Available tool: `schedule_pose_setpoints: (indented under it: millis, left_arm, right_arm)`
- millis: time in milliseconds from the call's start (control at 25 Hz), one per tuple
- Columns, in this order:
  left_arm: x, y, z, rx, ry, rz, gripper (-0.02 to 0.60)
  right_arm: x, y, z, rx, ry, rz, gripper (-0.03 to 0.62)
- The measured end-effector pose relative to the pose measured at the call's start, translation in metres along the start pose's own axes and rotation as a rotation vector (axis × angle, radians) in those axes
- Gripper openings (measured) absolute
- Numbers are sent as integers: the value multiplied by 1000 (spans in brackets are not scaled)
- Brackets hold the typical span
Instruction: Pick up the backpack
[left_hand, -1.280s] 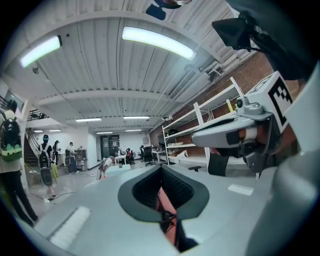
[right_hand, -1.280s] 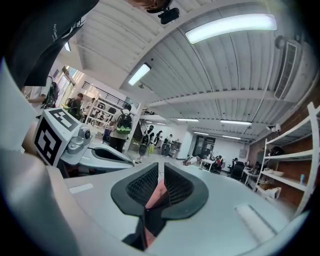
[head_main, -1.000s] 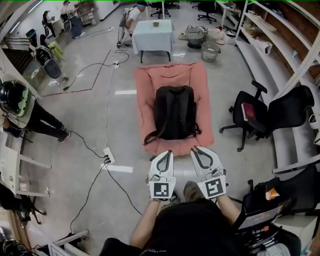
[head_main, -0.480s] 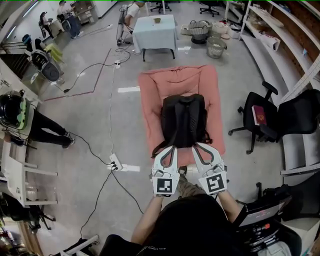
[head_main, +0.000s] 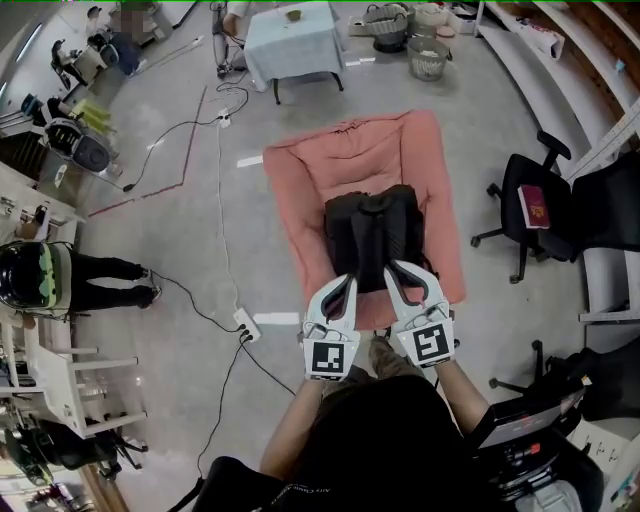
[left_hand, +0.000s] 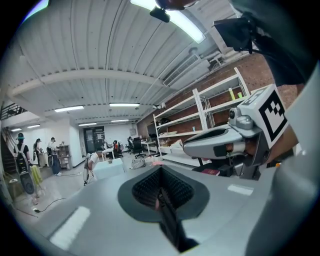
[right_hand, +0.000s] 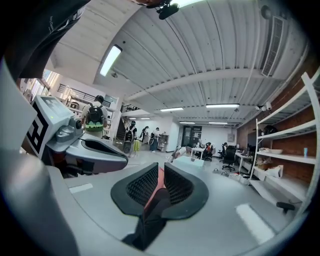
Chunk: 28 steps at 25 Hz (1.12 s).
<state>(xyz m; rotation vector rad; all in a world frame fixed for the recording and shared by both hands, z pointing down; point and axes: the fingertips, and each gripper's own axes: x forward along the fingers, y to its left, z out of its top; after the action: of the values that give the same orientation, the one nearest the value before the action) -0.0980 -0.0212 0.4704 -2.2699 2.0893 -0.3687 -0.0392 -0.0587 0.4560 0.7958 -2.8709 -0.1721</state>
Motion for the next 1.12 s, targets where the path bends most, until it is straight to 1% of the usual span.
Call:
schedule_pose_setpoints:
  millis: [120, 240, 400, 480, 600, 680, 800, 920, 1000, 1120]
  left_arm:
    - [13, 8, -10, 2, 24, -19, 2]
    - [20, 13, -15, 3, 47, -47, 2]
    - [29, 27, -26, -20, 79, -75, 2]
    - [37, 34, -34, -36, 66, -91, 2]
    - [52, 40, -51, -51, 54, -162, 2]
    - [61, 40, -58, -53, 56, -225, 2]
    - [70, 47, -58, -26, 40, -309, 2]
    - [79, 55, -51, 1, 21, -374, 2]
    - [85, 66, -47, 14, 12, -394, 2]
    - [93, 94, -52, 10, 28, -367, 2]
  right_arm:
    - [22, -6, -30, 38, 76, 2, 54]
    - [47, -13, -59, 78, 143, 2, 71]
    - [90, -23, -93, 85, 197, -16, 72]
    - [114, -24, -112, 102, 242, -12, 89]
    - [147, -20, -143, 133, 329, 5, 145]
    - [165, -16, -163, 150, 395, 24, 206]
    - [182, -12, -193, 191, 487, 19, 279]
    - [189, -13, -227, 235, 576, 0, 324]
    - [196, -14, -243, 246, 621, -15, 330]
    - [215, -20, -257, 247, 651, -65, 334]
